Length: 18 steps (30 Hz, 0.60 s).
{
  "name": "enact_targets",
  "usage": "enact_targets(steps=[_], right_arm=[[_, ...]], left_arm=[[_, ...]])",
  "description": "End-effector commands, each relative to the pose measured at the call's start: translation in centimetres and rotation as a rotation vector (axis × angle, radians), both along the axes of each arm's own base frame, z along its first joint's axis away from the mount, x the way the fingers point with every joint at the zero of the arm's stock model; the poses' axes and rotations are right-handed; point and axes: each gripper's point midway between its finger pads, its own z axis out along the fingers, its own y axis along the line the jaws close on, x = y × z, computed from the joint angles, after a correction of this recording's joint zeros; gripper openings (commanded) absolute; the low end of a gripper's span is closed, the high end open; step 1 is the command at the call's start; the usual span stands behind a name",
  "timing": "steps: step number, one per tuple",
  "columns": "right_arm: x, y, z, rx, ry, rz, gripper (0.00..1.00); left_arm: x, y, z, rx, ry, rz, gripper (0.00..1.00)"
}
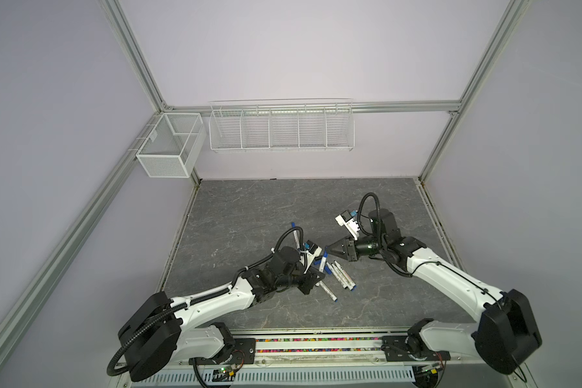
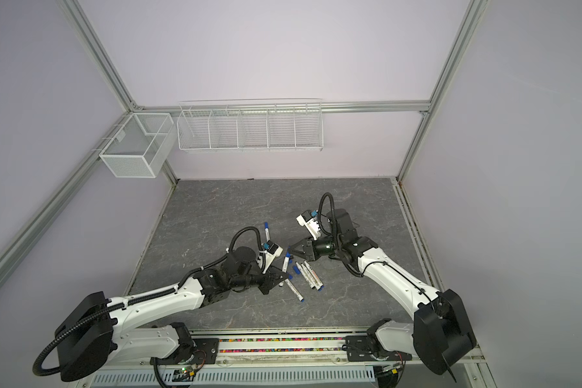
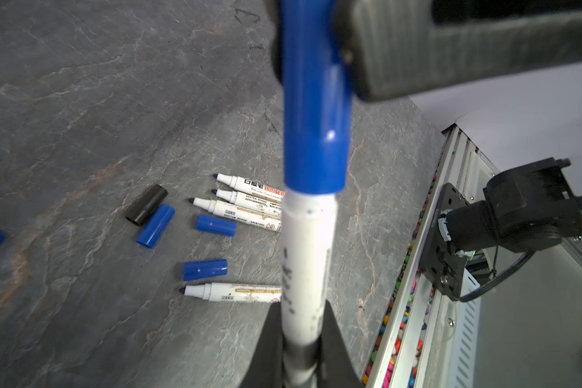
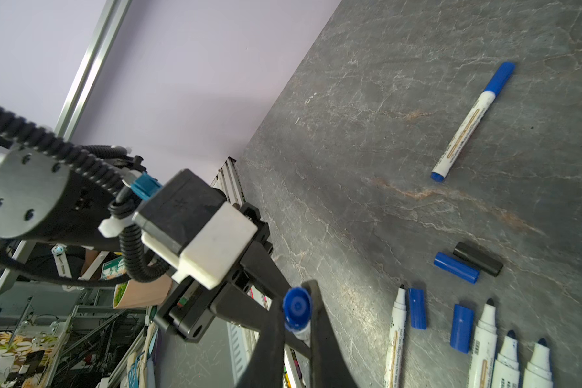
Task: Insert the pens into the pen caps
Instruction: 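Push the blue cap fully onto the marker, then open the right gripper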
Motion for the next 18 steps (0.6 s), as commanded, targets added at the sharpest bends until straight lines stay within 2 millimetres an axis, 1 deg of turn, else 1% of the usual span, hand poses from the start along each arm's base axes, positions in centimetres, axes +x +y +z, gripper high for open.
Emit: enact_targets(steps=[1,5,9,12,18], right_arm=[[-5.9,-0.2,-2.1,-0.043,0.204,0.166,0.07],[-6.6,0.0,-2.3,-0.059,0.206,0.194,0.07],[-7.5,0.1,-2.8,-0.086,0.214,0.216,0.07],[-8.1,0.1,-3.5,-0.107,0.230,0.230,0.07],[-8.9,0.2,-4.7,-0.163,0.249,0.250,0.07]], left_arm=[[3.6,-0.7,6.3,-0.130,-0.134,0.091,0.00],[3.2,-1.1,6.7,-0.141,-0.117,0.033,0.00],[3.9,-0.6,7.0,-0.158,-0.099,0.047,0.00],[4.6,-0.1,7.8,-0.208,-0.084,0.059,0.00],[5.1,0.2,8.6,-0.224,-0.098,0.066,0.00]])
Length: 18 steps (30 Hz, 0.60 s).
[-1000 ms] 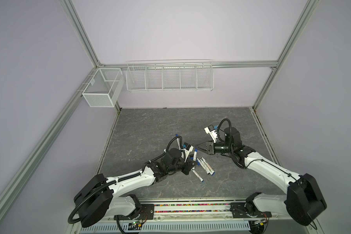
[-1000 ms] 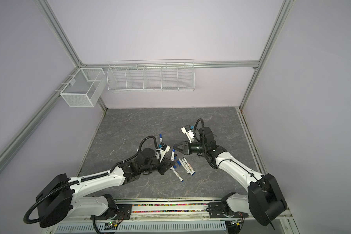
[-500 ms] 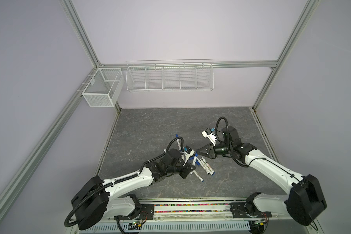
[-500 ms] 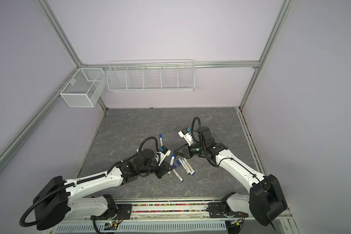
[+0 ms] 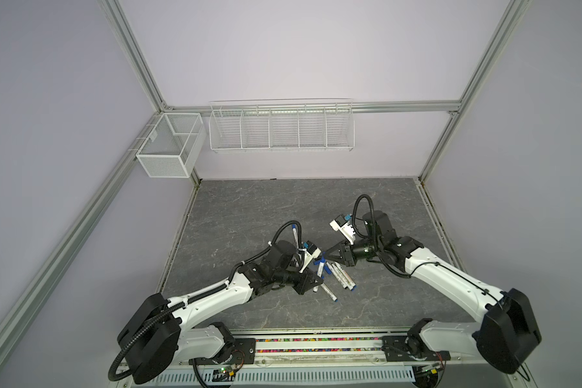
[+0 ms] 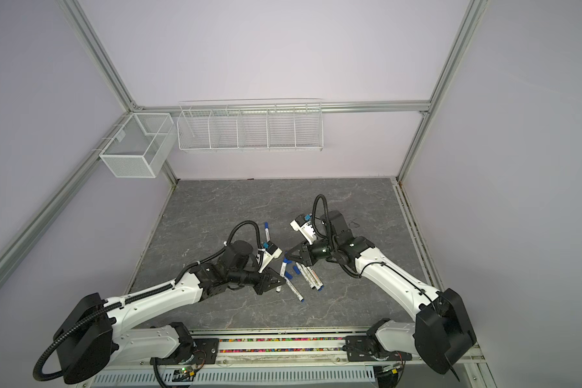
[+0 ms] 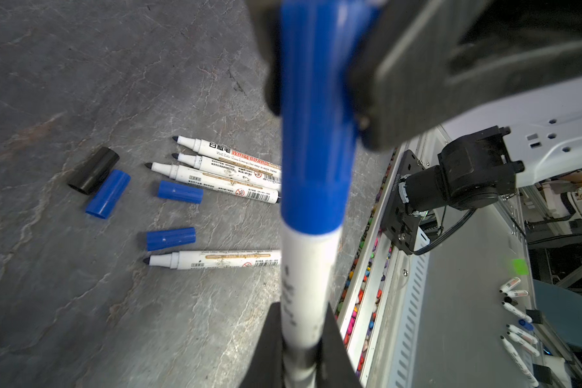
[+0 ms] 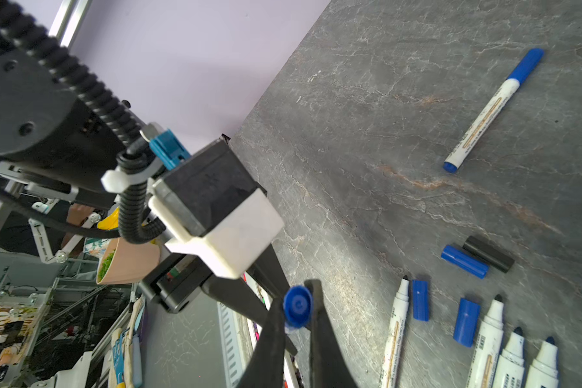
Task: Insert the pens into the pen caps
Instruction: 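Push the blue cap fully onto the marker, then open the right gripper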
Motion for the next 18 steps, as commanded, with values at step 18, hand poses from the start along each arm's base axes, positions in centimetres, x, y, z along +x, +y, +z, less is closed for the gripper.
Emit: enact_targets(steps=[18], right_arm=[[-8.7,-0.6,-10.1,-0.264,0.397,0.170,0.07]], left_arm=[[9.8,1.6,12.9,-0.285,-0.334,0.414,0.00]])
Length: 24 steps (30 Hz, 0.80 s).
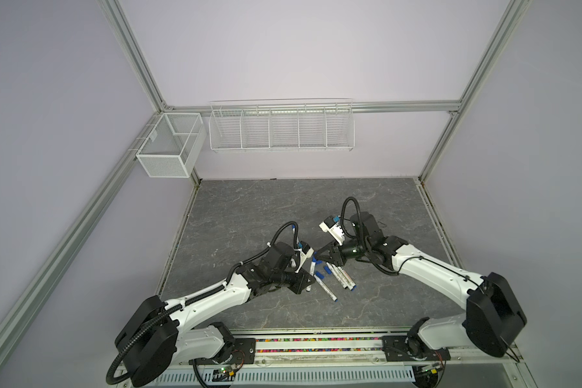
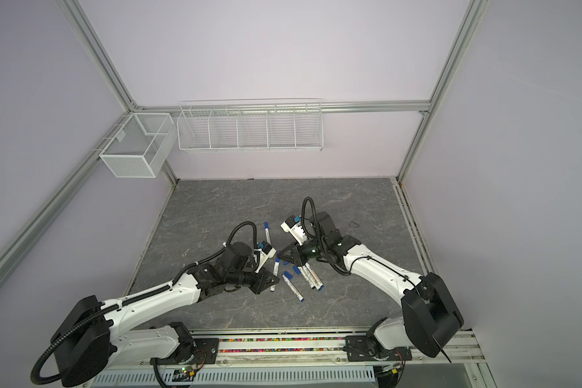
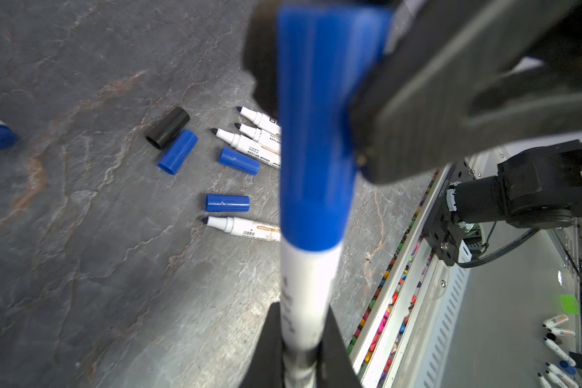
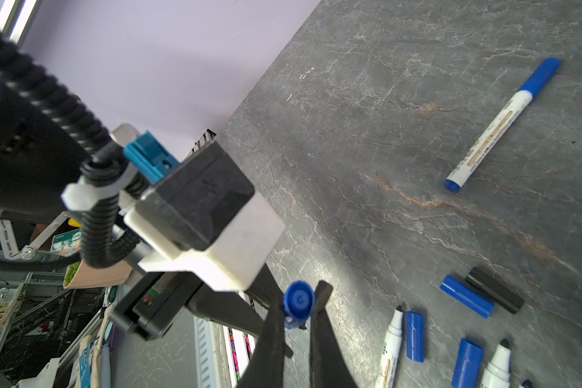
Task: Insert the pens into the pen caps
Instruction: 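Push the blue cap fully onto the marker, then open the right gripper, then set the capped marker down with the left gripper while the right gripper withdraws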
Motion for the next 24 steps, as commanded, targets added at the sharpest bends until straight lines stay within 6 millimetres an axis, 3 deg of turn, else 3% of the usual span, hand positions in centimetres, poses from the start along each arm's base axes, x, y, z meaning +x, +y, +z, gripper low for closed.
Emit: enact_targets(steps=[1,5,9,14,18,24], right_arm=[[-9.2,-3.0,-7.3,-0.228,0.417,0.128,0.07],[-6.6,-2.5,-6.4,-0.169,0.388,0.040,0.07],[-2.5,-3.1,-5.5,-0.132,0.327,-0.129,0.08],[0.9,-4.6,-4.5,-0.089,0.308,-0.301,0.13],[2.0,-5.6,-4.2,-0.094,0.289,-0.362,0.12],[2.5,-6.6,-4.6,-0.118,0.298,-0.409,0.12]], left_arm=[[8.2,-0.9,14.2,-0.348,-0.377,0.236,0.00],[7.2,-1.8,10.7,-0.286,-0.301,0.149,0.00],[6.4,-2.0,6.7,-0.257,-0.174,0.148,0.00],[7.1,-0.8,4.3,-0.240,-0.110,0.270,0.00],[9.2,1.6,1.7,-0.105,-0.068,0.440,0.00],[12.9,7.5,-4.2,0.129,0.060,0.690,0.00]])
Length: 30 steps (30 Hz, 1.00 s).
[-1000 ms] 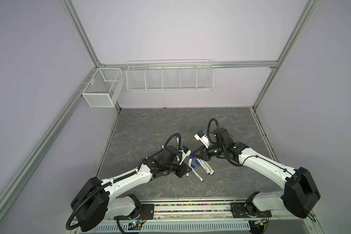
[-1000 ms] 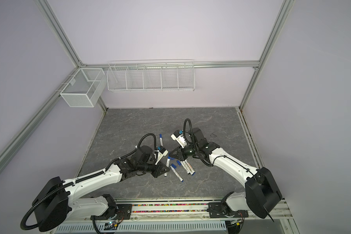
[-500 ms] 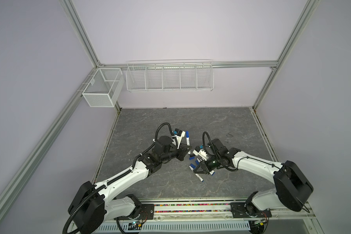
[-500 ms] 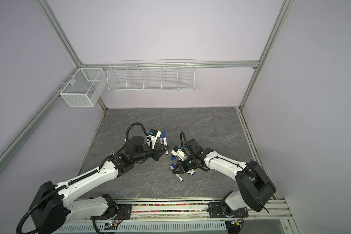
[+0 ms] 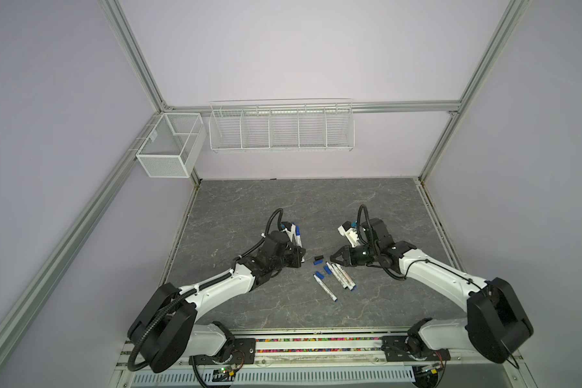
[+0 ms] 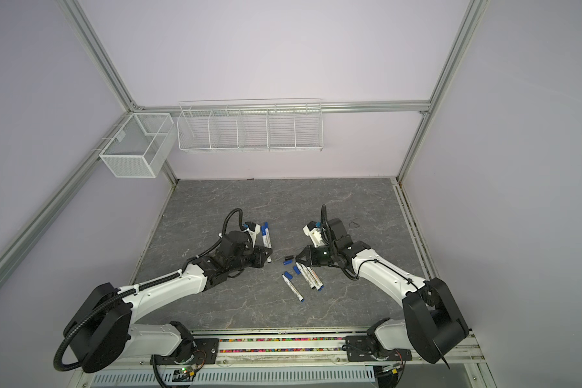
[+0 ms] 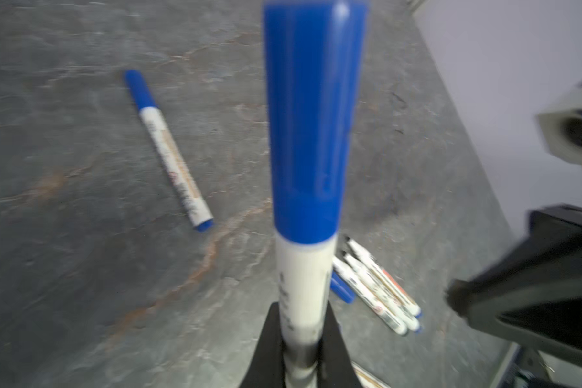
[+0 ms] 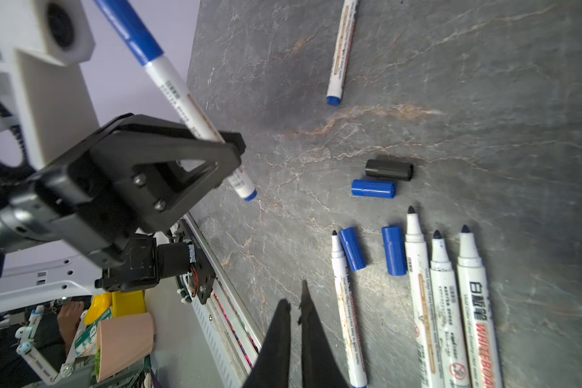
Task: Insert the pens into the pen caps
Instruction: 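Set the capped marker down with the left gripper while the right gripper withdraws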
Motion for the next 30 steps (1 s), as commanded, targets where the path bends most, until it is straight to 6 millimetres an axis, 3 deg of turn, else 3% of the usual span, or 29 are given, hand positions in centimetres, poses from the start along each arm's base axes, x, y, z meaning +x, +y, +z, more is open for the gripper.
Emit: enact_targets(steps=[1,5,13,14,17,21,25,30], right_arm=[[0.2,-0.7,-0.2,-0.017,0.004,-0.042,0.12],[0.3,-1.0,-0.5,-0.031,0.010,-0.054,0.12],[-0.2,-1.5,-1.2,-0.069,0.017,-0.045,0.12],[-0.3,-1.6,-1.3,-0.076,0.018,-0.045,0.12],[-0.6,-1.9,-1.5,-0.085,0.019,-0.040,0.12],[-1.2,-1.6,-1.5,-0.098,0.011,-0.006,0.13],[-2.6,-0.6,-2.1,-0.133,-0.004,0.072,0.18],[-5.1,0.7,-4.2,-0.277,-0.025,0.213,0.32]], left_arm=[[2.1,4.5,-3.6,0.100,0.141,0.201,0.00],[3.5,5.8,-6.1,0.141,0.242,0.238,0.00],[5.1,4.6,-9.2,0.194,0.325,0.215,0.08],[5.3,4.3,-9.4,0.191,0.333,0.209,0.10],[5.6,3.7,-9.9,0.183,0.356,0.199,0.32],[5.7,3.2,-9.5,0.157,0.354,0.193,0.47],[5.6,3.0,-8.3,0.120,0.327,0.182,0.50],[4.9,3.0,-6.2,0.067,0.279,0.162,0.52]])
